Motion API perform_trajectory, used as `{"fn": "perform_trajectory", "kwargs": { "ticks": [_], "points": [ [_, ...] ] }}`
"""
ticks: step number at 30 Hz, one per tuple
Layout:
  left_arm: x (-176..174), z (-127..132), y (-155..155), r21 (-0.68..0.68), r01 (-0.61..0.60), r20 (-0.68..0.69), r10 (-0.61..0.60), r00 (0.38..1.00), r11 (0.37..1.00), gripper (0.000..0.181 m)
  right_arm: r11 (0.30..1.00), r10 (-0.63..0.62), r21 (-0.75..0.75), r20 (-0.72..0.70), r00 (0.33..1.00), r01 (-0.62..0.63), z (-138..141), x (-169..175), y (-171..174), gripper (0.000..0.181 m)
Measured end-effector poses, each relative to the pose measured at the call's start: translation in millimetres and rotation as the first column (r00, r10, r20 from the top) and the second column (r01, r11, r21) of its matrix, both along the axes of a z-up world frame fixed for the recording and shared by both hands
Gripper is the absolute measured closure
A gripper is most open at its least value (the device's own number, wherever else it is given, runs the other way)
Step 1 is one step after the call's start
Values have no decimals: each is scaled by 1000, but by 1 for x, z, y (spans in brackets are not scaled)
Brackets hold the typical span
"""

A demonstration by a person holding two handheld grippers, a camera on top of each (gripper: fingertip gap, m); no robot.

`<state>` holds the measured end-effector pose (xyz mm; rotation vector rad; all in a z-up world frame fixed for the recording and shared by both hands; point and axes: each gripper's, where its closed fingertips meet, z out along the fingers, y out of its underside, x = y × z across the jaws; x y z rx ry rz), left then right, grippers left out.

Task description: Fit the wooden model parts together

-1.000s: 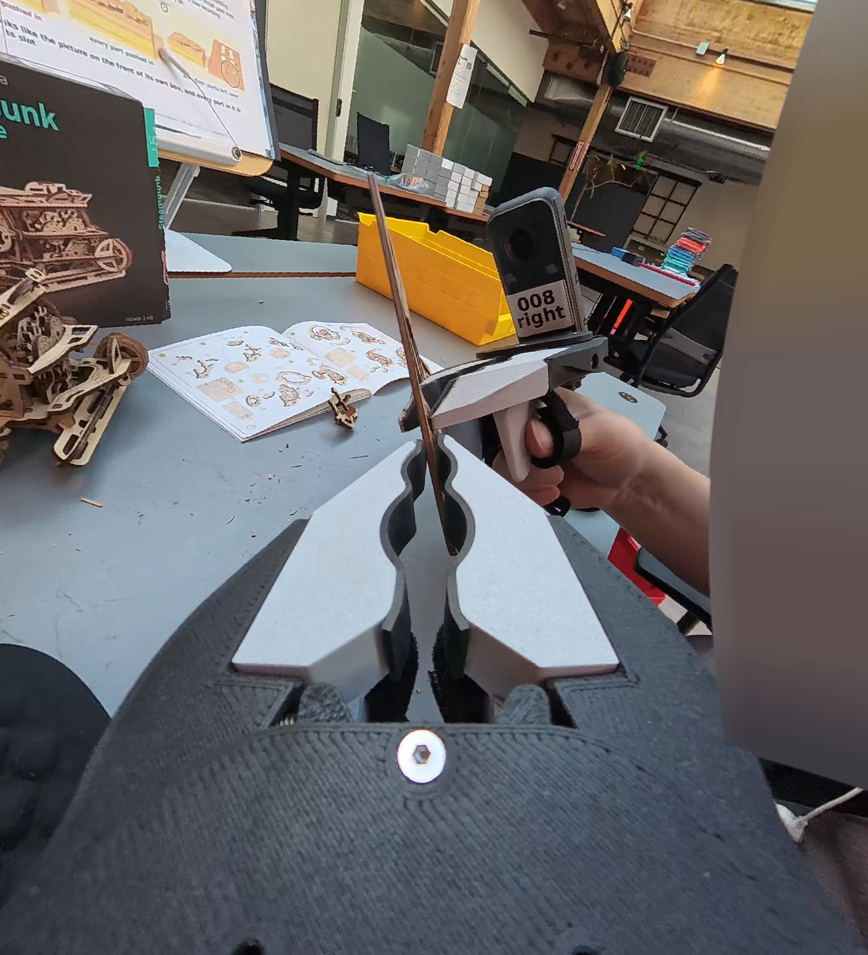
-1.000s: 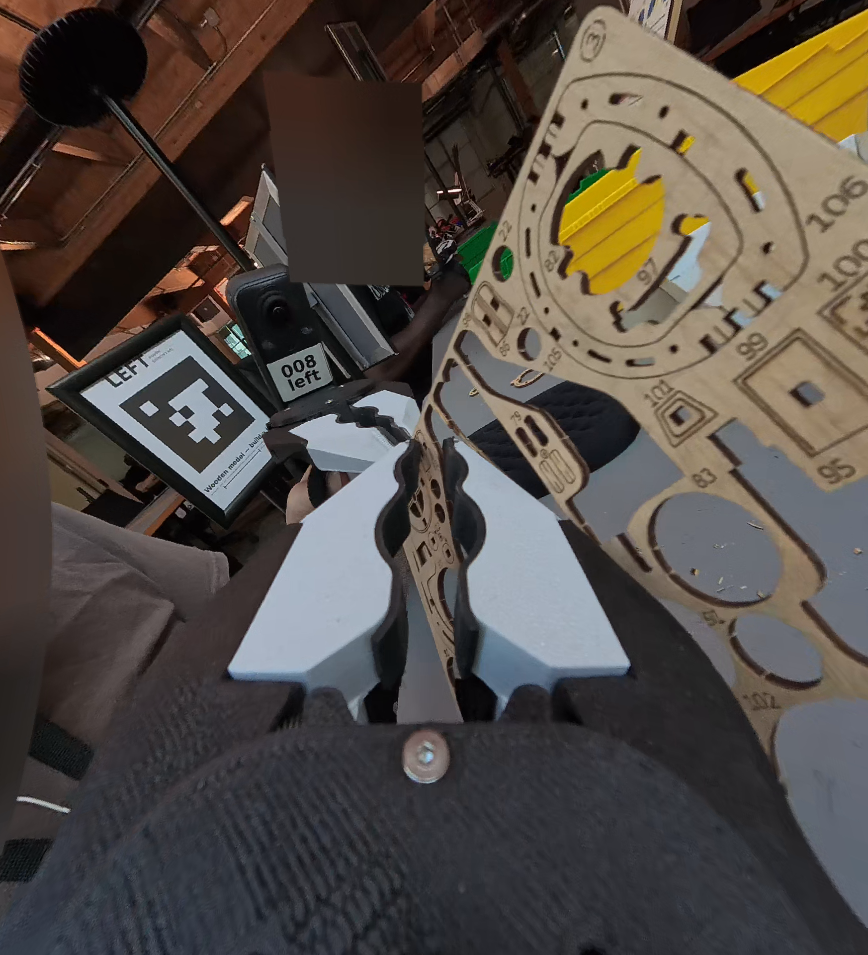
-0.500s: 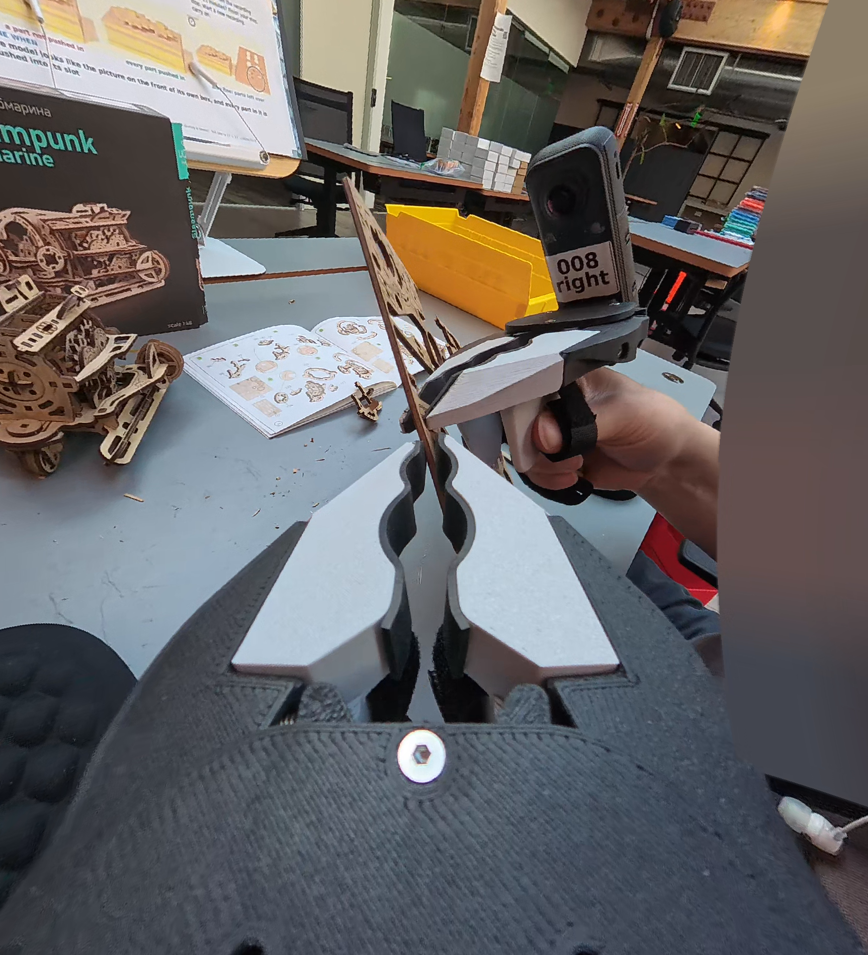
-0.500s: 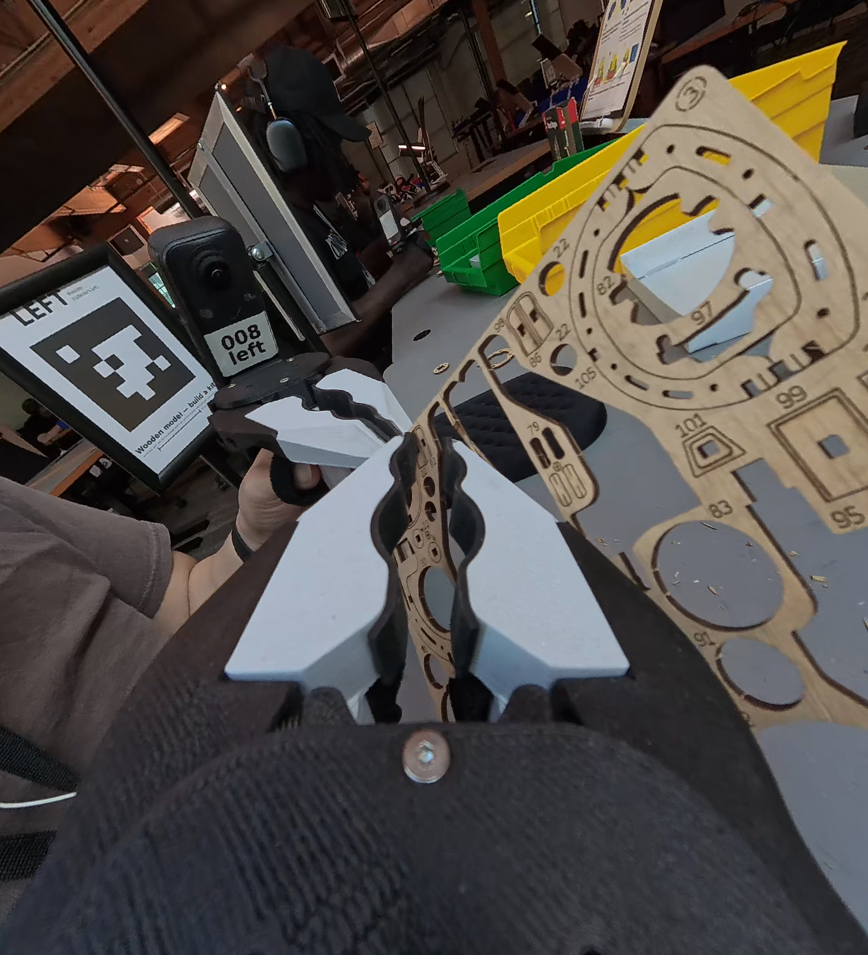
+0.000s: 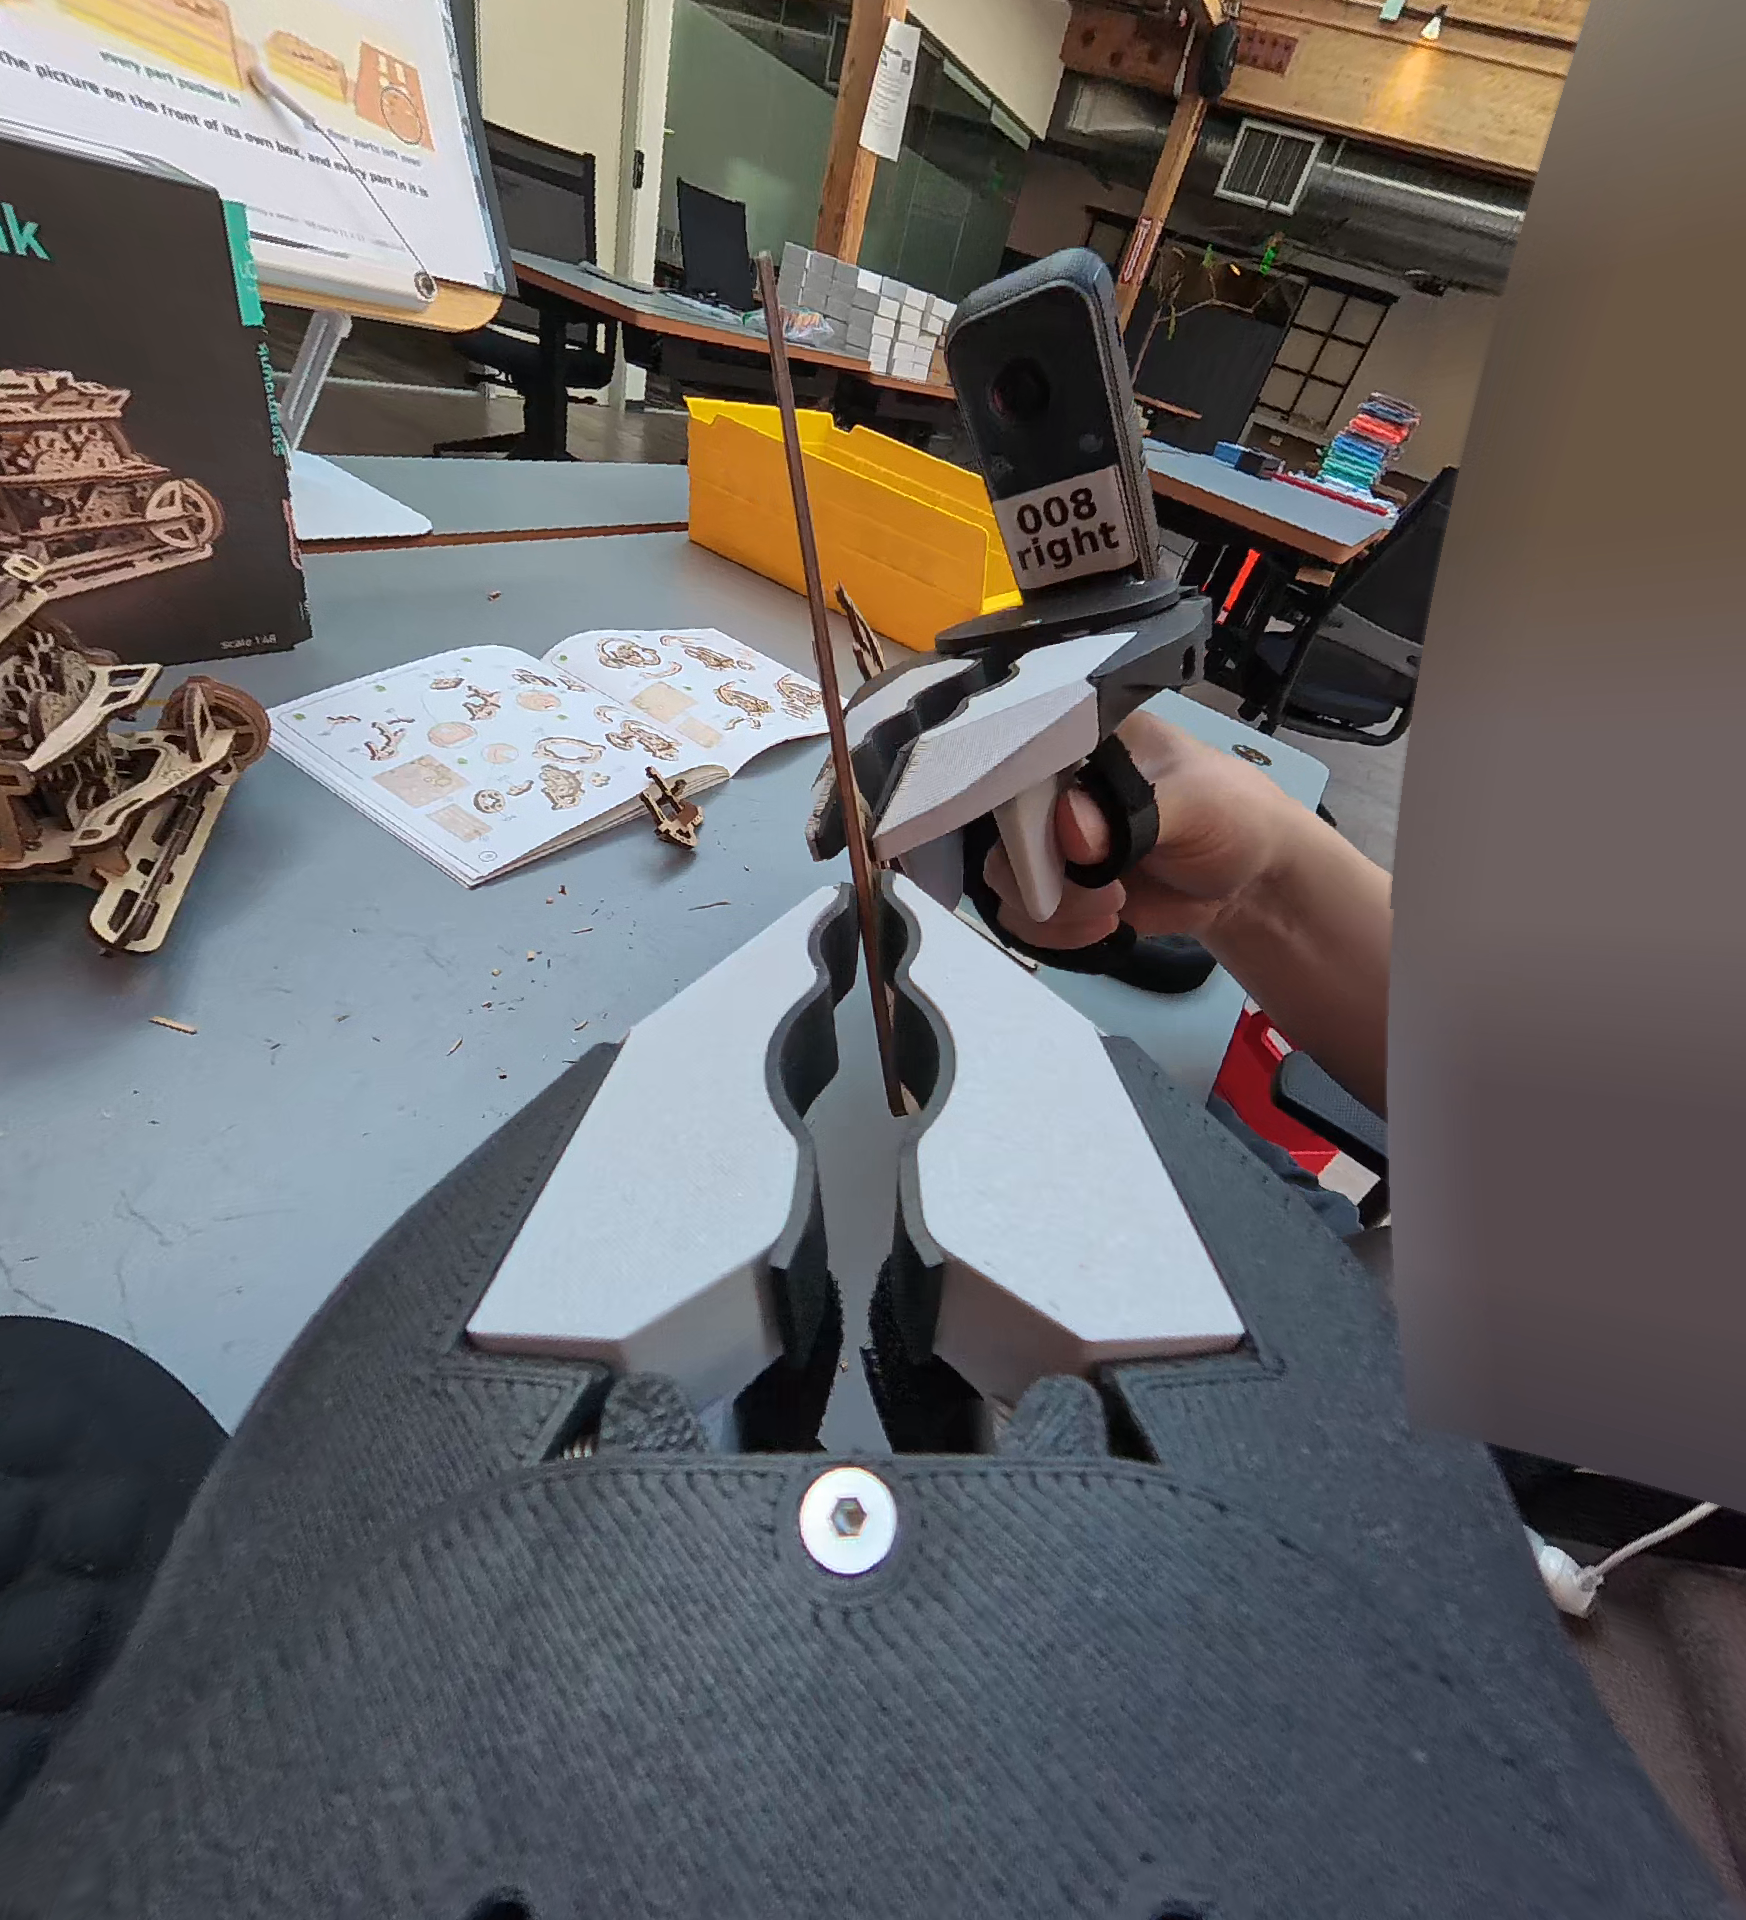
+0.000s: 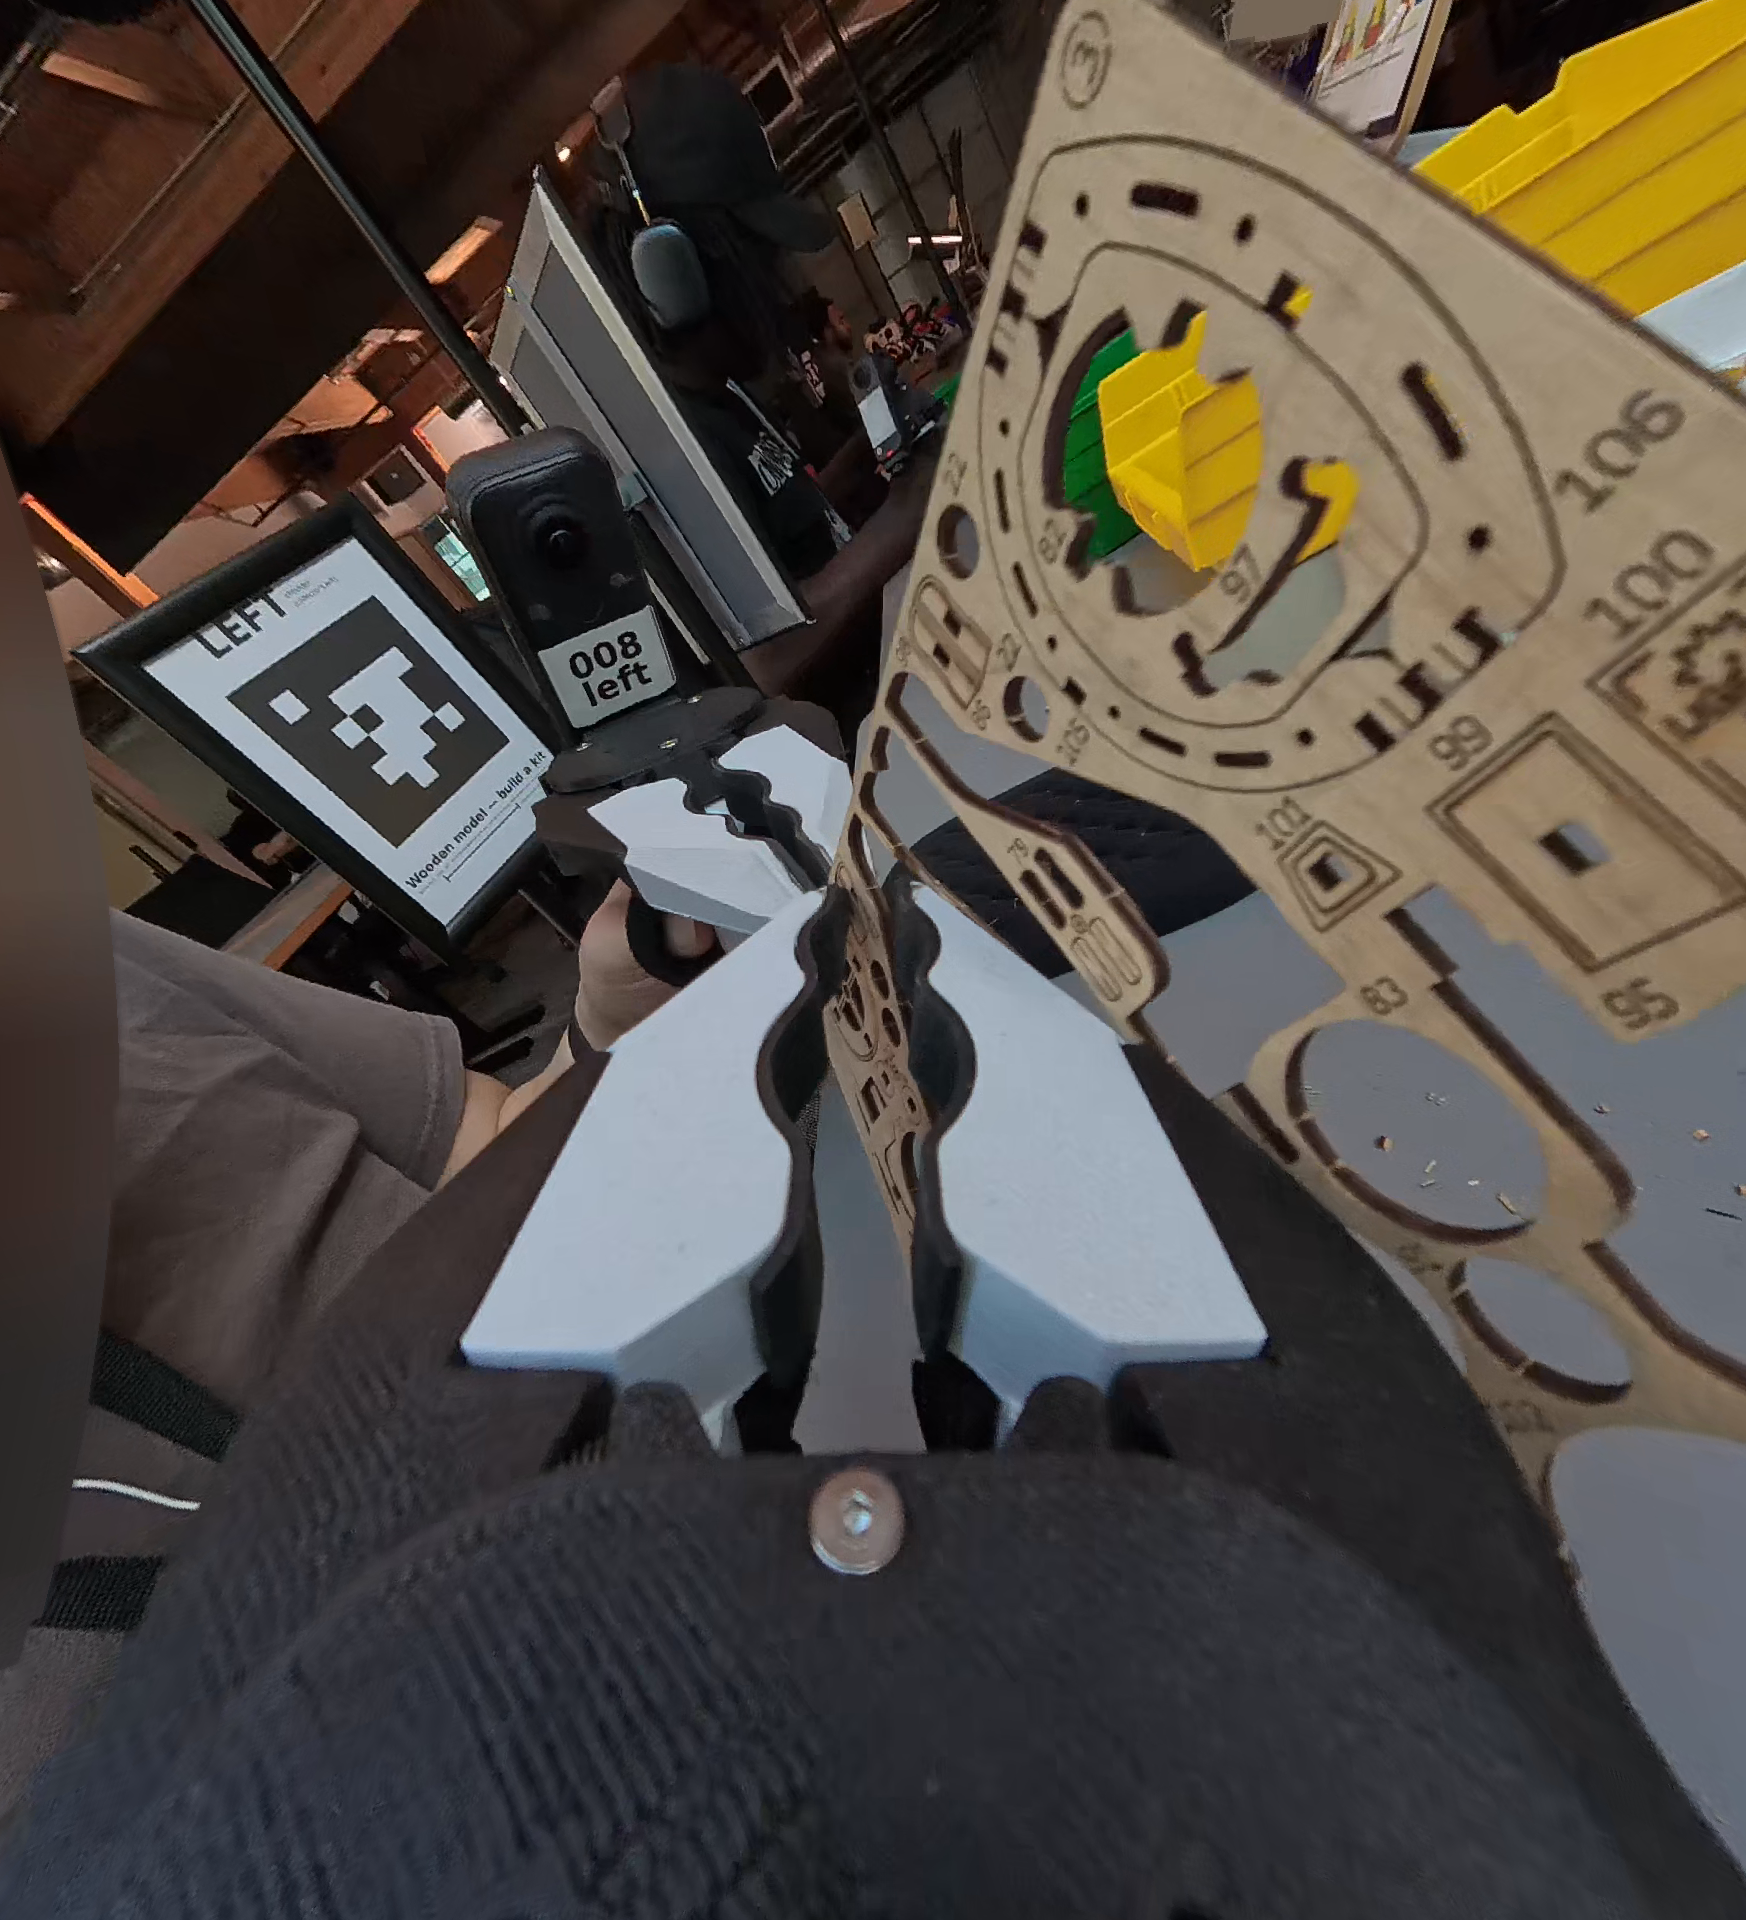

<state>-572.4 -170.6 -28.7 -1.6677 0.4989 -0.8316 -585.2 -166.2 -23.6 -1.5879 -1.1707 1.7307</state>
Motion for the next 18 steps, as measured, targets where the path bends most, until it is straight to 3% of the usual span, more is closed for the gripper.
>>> {"fn": "perform_trajectory", "kwargs": {
  "ticks": [10, 14, 18],
  "points": [
    [-3, 0, 2, 7, -19, -19, 19, 1000, 1000, 181, 999, -36, -38, 22, 999, 36, -1, 0, 3, 171],
    [-5, 3, 1, 6, -12, 3, 12, 1000, 1000, 181, 999, -25, -43, 7, 1000, 25, 1, 5, 7, 179],
    [-6, 2, 2, 11, -27, -14, 27, 1000, 1000, 181, 1000, -19, -23, 6, 1000, 20, 1, 4, 4, 168]
  ]
}}
